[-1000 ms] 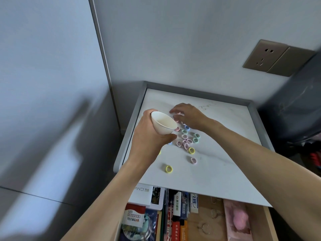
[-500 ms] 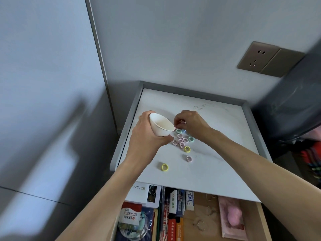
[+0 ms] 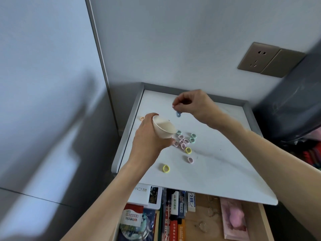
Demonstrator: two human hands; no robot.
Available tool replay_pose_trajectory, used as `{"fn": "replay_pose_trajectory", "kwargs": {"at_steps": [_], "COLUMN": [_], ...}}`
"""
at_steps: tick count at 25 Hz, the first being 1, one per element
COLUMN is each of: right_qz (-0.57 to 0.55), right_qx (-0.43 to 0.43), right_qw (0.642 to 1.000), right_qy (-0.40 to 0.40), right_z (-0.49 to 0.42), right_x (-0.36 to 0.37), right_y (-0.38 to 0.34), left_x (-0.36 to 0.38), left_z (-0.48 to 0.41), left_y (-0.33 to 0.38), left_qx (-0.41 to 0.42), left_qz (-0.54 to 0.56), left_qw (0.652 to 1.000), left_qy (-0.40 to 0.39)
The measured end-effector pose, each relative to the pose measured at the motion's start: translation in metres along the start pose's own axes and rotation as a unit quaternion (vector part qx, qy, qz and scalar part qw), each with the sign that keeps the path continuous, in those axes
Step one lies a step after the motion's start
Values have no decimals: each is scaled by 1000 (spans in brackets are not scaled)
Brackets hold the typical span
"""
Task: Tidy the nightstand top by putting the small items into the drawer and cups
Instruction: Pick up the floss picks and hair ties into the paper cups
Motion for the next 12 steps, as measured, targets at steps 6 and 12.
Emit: {"fn": "replay_pose_trajectory", "kwargs": {"at_steps": [6, 12], "right_qz": [51, 167], "right_qx": [-72, 27], "right_qw": [990, 985], "right_qy": [-114, 28], "right_z": [31, 19], "right_x": [25, -5], "right_y": [-26, 45], "left_x": [-1, -4], "left_z": [1, 3], "left_y": [-1, -7], "left_qx": [0, 17], "left_qz": [20, 50], "left_qw": [1000, 998], "left_qy": [12, 22]}}
Point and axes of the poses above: each hand's wrist, its own z-axis away from the middle knuckle, its own x-axis out of the palm, y = z × x, the point moved 1 cm from there along -z, towards the middle knuckle, and after that the axes turned 14 degrees about x, right-handed, at the moved point
